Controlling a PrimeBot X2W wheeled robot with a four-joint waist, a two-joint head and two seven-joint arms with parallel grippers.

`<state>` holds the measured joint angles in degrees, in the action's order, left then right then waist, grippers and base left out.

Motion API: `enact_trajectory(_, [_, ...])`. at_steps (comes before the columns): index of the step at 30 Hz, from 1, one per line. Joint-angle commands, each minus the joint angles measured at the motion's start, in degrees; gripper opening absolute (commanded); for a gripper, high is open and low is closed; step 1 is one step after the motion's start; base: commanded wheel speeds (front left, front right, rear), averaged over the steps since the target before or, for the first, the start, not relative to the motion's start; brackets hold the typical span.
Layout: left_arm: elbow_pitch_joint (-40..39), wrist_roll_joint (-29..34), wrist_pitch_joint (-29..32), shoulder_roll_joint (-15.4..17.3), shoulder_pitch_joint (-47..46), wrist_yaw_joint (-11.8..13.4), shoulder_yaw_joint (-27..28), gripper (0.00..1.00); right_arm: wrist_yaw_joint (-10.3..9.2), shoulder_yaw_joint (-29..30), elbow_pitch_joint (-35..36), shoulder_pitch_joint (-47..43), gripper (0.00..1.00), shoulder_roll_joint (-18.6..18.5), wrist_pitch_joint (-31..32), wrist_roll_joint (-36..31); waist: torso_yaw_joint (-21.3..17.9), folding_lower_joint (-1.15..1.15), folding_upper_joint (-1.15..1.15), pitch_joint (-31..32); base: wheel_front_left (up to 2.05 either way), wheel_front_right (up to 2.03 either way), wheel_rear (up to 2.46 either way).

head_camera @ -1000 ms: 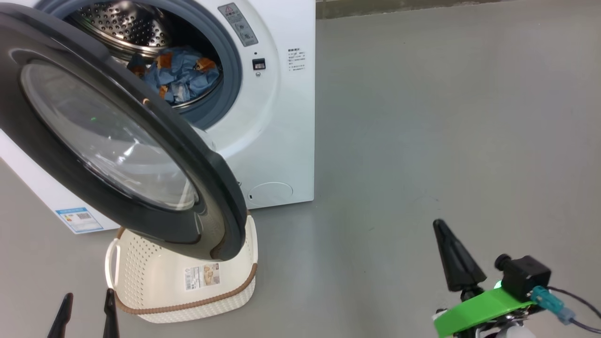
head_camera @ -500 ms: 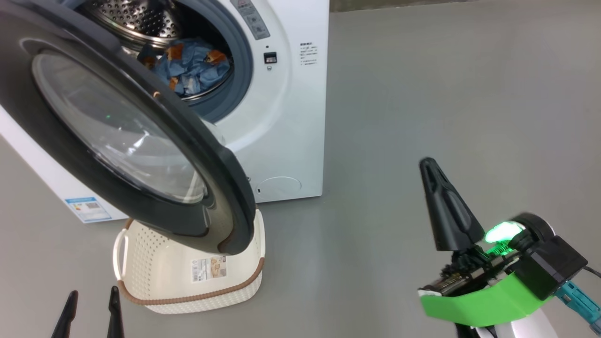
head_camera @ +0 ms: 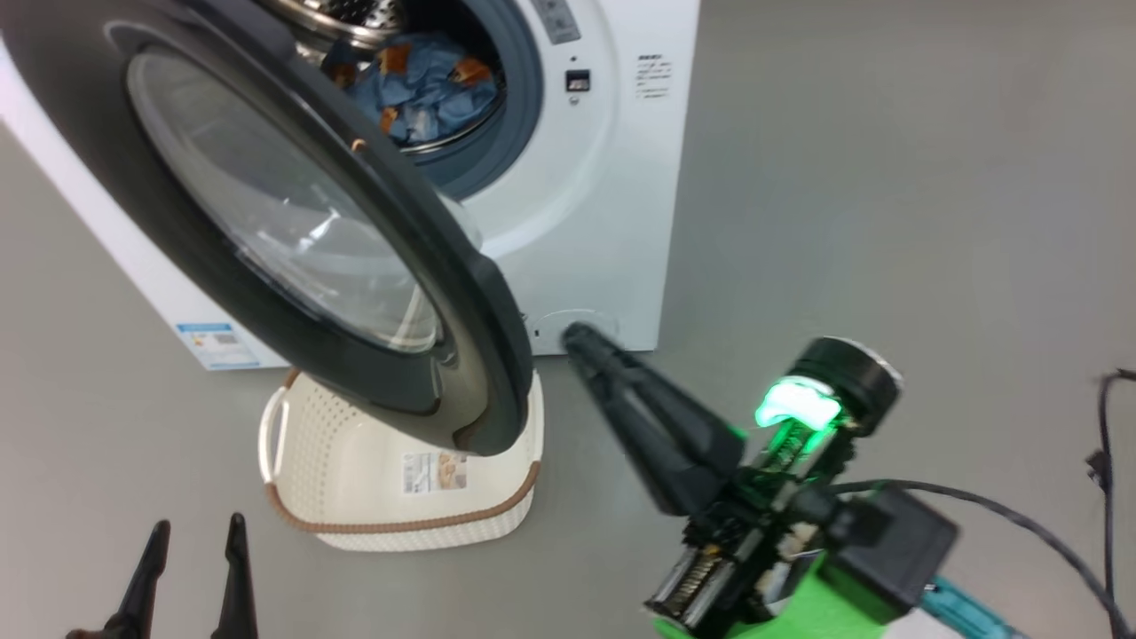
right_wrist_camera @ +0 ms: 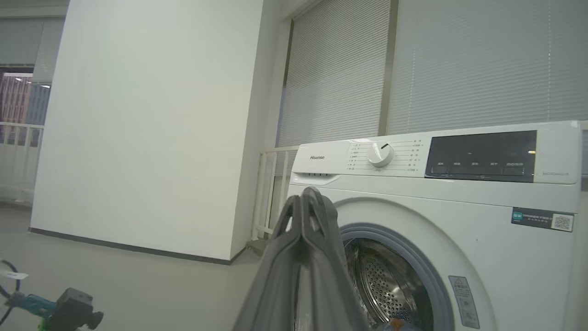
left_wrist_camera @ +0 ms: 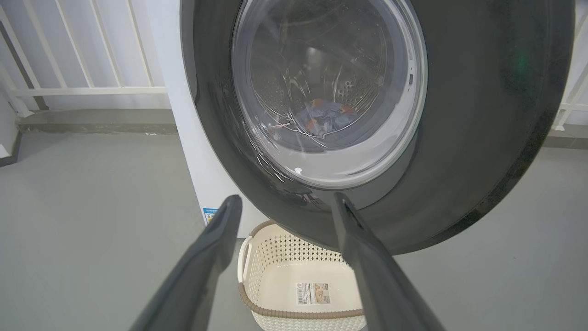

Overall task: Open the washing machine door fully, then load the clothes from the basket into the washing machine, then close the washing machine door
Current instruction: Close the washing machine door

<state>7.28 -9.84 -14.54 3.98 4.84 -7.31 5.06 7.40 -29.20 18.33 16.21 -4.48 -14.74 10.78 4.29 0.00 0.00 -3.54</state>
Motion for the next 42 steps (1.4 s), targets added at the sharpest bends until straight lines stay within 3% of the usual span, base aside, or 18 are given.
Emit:
enact_trajectory(1, [-1.2, -0.5, -0.5, 1.2, -3.0, -0.2, 1.3, 1.0, 0.09, -2.9, 0.0, 2.6, 0.0, 0.1, -0.3, 0.0, 2.1, 0.0, 0.0, -1.7, 0.0, 0.0, 0.0])
enact_trajectory(19, [-0.2, -5.4, -0.5, 2.2, -9.4, -0.2, -4.6, 1.0, 0.09, -11.7, -18.1, 9.2, 0.0, -0.7, -0.3, 3.8, 10.7, 0.0, 0.0, -10.3, 0.0, 0.0, 0.0])
enact_trajectory(31, [-0.6, -8.1, -0.5, 2.6, -14.6, -0.2, -7.3, 1.0, 0.09, -6.1, -25.5, 11.0, 0.0, 1.0, -0.3, 2.1, 13.3, 0.0, 0.0, -16.9, 0.0, 0.0, 0.0])
enact_trajectory(42, [-0.6, -10.1, -0.5, 2.8, -17.6, -0.2, -9.0, 1.0, 0.09, 4.0, -26.5, 13.5, 0.0, 1.6, -0.3, 6.5, 13.4, 0.0, 0.0, -21.2, 0.0, 0.0, 0.0])
